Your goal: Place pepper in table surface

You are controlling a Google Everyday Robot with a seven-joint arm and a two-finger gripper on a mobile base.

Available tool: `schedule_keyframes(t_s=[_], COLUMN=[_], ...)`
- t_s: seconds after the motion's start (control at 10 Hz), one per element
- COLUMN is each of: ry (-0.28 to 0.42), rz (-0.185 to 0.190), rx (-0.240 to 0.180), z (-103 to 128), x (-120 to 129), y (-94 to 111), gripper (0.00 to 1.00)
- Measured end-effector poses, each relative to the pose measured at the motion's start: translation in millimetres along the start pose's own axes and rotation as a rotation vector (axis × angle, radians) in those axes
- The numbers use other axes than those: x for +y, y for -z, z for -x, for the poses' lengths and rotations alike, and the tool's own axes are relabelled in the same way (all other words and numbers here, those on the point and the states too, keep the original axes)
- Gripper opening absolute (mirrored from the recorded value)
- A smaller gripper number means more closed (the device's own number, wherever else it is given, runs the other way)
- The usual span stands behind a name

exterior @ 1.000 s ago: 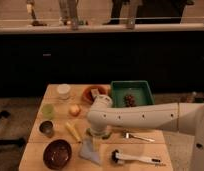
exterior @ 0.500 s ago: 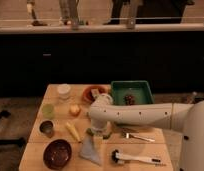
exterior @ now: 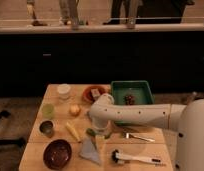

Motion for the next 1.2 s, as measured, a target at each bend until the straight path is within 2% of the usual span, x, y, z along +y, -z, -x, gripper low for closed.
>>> schedule_keyframes(t_s=[0.6, 0.9, 1.2], ry=[0.029, 0.032, 0.031], rz=[0.002, 0.002, -0.02], rx=[0.018, 0.018, -0.001], z=[-1.6, -1.5, -0.5], x=[-0.2, 2.8, 8.5], y=[-0.3, 3.3, 34.6], gripper=[0.12, 0.09, 0.09])
